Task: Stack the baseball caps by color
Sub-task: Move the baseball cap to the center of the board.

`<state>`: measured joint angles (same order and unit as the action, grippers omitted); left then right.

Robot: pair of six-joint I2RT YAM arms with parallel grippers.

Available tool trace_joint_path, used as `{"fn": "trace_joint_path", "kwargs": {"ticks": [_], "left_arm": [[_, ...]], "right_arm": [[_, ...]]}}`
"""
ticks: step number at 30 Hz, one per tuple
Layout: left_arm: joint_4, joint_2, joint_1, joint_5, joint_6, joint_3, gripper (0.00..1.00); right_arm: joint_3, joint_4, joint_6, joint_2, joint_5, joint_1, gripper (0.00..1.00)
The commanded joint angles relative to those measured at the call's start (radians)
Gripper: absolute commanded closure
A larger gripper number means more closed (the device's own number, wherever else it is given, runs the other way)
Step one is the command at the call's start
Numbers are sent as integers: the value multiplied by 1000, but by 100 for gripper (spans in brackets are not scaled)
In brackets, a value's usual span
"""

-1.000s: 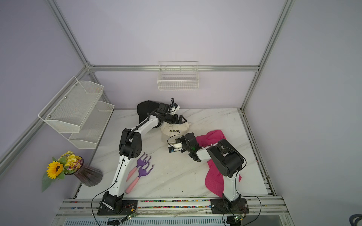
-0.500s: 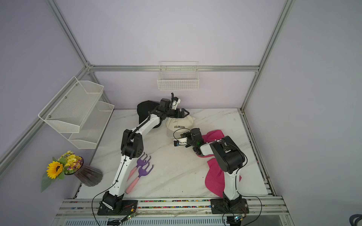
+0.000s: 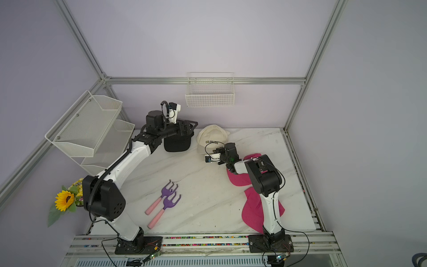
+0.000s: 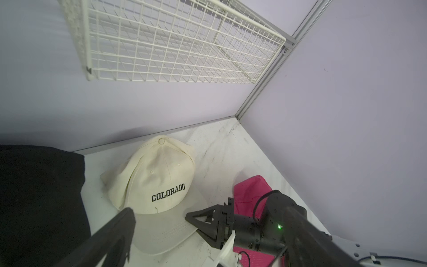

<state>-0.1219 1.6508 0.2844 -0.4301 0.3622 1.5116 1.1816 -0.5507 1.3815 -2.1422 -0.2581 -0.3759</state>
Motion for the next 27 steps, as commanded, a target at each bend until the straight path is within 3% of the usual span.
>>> {"fn": "trace_joint_path", "kwargs": {"ticks": [1, 7, 9, 12, 13, 14, 15, 19, 22, 24, 27], "left_arm": [[35, -50, -4, 160, -49, -90, 0], [87, -159, -4, 295, -10, -271, 0], [111, -186, -4, 344, 4, -326, 0], [100, -216, -4, 414, 16, -366, 0], [102, -225, -4, 436, 26, -380, 0], [104, -230, -4, 456, 37, -393, 0], [105, -230, -4, 476, 50, -405, 0], [111, -230, -4, 504, 102, -442, 0], [129, -230, -4, 492, 132, -466, 0], [138, -230, -4, 476, 152, -479, 0], [194, -221, -7, 380, 178, -504, 0]], "right_arm": [[56, 103, -3, -48, 0, 21, 100], [148, 112, 0, -108, -7, 37, 100], [159, 112, 19, -110, -16, 42, 92], [133, 108, 29, -59, -32, 45, 65], [105, 101, 25, -21, -44, 46, 50], [78, 95, 11, 12, -52, 45, 15], [50, 83, -9, 46, -66, 45, 3], [-104, 41, -145, 239, -121, 46, 3], [-227, -17, -326, 384, -155, 46, 3], [-293, -114, -580, 481, -66, 44, 3], [-253, -106, -1064, 559, 206, 46, 3]]}}
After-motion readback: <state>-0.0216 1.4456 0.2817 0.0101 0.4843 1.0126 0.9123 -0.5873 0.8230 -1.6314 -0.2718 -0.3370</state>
